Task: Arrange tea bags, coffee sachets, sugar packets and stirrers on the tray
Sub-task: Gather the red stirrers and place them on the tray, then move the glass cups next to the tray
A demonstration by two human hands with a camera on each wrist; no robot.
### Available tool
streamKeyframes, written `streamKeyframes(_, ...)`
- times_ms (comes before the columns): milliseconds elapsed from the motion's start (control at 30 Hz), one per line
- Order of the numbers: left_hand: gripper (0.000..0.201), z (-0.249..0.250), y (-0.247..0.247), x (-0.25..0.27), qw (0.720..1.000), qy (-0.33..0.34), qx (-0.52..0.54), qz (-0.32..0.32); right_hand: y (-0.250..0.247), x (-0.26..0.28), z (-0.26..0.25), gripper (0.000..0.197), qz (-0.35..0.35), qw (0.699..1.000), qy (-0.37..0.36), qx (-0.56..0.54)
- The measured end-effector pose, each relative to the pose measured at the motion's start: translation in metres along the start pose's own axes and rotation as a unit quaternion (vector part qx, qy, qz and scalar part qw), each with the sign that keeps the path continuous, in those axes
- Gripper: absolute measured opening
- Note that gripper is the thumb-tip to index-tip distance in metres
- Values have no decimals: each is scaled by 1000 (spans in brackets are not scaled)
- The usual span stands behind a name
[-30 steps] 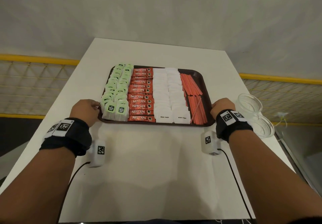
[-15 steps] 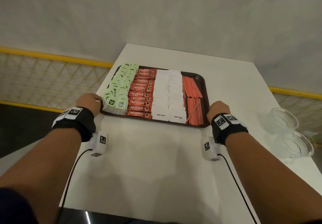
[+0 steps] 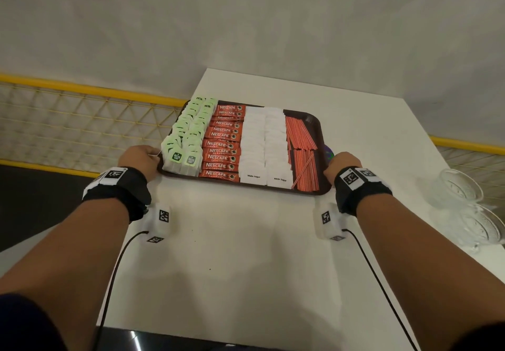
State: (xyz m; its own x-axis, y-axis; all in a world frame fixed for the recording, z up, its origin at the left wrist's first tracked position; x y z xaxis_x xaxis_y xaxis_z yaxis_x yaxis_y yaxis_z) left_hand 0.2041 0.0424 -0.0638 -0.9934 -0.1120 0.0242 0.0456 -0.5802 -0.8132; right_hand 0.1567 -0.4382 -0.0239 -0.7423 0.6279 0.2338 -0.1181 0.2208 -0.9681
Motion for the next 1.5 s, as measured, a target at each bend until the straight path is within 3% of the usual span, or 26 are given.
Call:
streamKeyframes(167,30,-2,2,0,1000,-6,-9,1,-4,9,-29,15,12,998,-55,-11)
streamKeyframes(333,30,1,1,2,1000,4,-26,7,15,15,-40,28,-49,998,-33,-12)
streamKeyframes(700,30,-8,4,3,998,-1,64,8,18,11,-33,21,-53,996,9,-64)
streamKeyframes(1067,30,-1,1,9,999,-4,50,-3,20,3,-27,23,-40,994,32,-100)
streamKeyframes(1233,35,25,-6,11,998,16,-51,-36,17,5,-24,29,-28,993,23,-110)
streamKeyframes(1333,36,50,-17,17,995,30,-97,5,9,14,-25,27,-19,997,-3,-77)
streamKeyframes(1500,41,129,-20,28,983,145,-80,74,-17,31,-20,26,-7,994,-55,-96)
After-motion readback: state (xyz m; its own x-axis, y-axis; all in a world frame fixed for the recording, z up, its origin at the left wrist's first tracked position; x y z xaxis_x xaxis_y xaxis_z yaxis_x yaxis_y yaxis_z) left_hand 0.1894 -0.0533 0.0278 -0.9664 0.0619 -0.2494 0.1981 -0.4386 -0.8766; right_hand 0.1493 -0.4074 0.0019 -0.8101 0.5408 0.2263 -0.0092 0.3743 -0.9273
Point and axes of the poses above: each hand's wrist, its own x-axis away from the middle knuckle, its own y-axis out of the palm, z = x × y, the point moved 7 cm from there along -x, towards the middle knuckle, and after that the axes turned 11 degrees about y, right-handed, at the moved point
